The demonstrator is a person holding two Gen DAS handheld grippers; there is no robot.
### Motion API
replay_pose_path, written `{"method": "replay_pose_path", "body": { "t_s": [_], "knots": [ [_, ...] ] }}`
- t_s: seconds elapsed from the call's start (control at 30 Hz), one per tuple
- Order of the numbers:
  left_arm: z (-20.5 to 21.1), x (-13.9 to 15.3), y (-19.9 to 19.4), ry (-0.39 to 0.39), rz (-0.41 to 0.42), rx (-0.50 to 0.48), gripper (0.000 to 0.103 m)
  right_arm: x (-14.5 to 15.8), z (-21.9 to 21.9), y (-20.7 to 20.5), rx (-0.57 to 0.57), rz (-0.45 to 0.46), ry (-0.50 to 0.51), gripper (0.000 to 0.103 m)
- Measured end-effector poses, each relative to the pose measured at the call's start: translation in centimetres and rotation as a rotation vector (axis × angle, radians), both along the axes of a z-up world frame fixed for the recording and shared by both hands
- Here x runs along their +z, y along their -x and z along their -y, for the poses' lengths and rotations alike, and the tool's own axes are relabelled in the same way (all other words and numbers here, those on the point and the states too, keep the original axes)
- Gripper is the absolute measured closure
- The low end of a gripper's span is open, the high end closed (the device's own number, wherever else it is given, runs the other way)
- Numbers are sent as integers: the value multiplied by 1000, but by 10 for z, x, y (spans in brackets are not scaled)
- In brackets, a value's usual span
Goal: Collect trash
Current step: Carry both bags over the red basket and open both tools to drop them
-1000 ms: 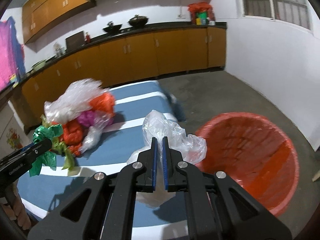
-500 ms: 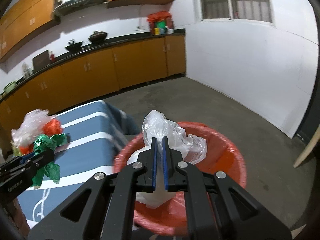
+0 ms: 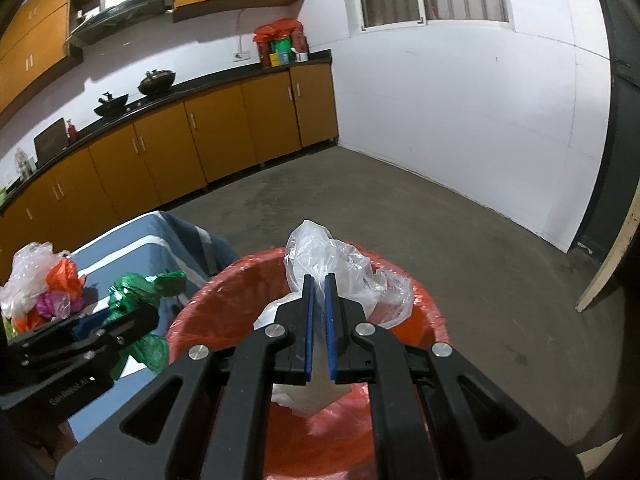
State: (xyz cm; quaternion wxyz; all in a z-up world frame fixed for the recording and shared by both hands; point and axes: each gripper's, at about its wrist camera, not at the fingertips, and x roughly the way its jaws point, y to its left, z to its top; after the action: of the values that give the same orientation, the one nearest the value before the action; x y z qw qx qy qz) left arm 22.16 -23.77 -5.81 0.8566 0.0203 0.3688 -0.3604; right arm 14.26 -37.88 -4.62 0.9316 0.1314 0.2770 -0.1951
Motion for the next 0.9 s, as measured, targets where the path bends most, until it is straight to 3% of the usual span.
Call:
{"method": "replay_pose_path", "body": {
  "t_s": [0.23,0.3,0.37,0.4,0.63,0.9],
  "knots": [
    [14,-10,-3,-14,-19,-22,62,2,7,-2,5,19,-14,95],
    [13,-12,-3,-12,-25,-22,57,2,6,0,10,23,-14,85],
    [13,-13,-5,-17,-27,-19,55,4,7,2,10,32,-14,64],
    [13,-14,-4,-18,-27,-16,54,5,8,2,9,36,-15,62],
    [-11,-16,-10,-34,-22,52,47,10,9,6,-8,36,8,61],
    [-84,-7,-9,-62,32,241,38,21,-16,4,30,56,81,61]
  ]
}}
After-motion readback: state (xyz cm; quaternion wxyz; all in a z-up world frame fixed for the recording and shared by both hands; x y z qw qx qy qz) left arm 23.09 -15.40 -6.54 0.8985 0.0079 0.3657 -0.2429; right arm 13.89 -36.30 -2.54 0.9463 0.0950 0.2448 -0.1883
